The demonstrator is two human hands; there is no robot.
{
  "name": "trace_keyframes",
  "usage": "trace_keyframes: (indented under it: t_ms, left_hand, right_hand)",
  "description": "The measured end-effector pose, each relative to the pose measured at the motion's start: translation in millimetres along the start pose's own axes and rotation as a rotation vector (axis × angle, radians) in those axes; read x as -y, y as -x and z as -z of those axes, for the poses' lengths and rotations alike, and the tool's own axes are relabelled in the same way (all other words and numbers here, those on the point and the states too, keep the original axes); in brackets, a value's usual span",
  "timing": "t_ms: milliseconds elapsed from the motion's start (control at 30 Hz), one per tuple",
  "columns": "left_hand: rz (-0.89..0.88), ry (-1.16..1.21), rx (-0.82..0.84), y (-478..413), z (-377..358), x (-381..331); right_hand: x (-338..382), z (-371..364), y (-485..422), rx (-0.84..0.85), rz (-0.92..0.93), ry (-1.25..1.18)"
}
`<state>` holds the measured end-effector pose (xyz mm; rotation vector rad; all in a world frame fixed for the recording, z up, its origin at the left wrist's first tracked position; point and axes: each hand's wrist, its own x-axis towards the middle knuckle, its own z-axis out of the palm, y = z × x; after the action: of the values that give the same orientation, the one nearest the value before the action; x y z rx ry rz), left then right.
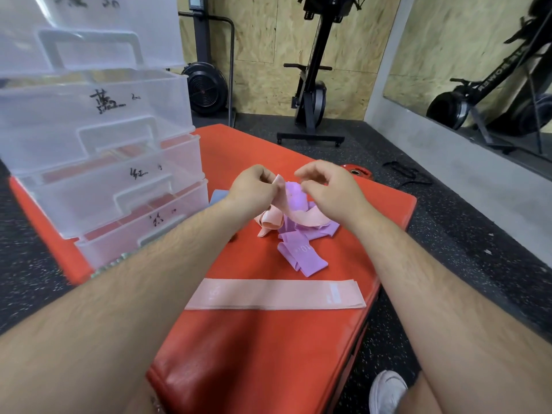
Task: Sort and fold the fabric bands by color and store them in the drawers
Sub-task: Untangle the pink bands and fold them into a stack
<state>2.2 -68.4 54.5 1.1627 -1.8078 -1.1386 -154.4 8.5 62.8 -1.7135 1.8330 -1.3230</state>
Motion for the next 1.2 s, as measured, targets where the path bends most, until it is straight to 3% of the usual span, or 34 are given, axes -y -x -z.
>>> trace_keyframes:
  t_ms: [200, 367, 833, 1033, 1200]
  left_hand:
    - [-0.187, -0.071, 0.002, 10, 15, 4]
    - [-0.239, 0.001, -0.076, 12, 23, 8]
    - [0.004, 0.259, -0.161, 13, 70, 29]
    - [0.069, 0.237, -0.173, 26, 78, 37]
    - [0.155, 0.062, -0.101, 44, 89, 52]
  right_hand:
    - [-1, -19, -9, 0.249, 0.033, 0.032]
    - [-2, -23, -12, 0.234, 0.03, 0.108]
    - [-60, 41, 6, 0.326, -0.188, 0.707]
    - [-68, 64, 19, 0.239, -0.242, 0.554]
    - [-56, 75, 40, 0.278, -0.335, 0.319]
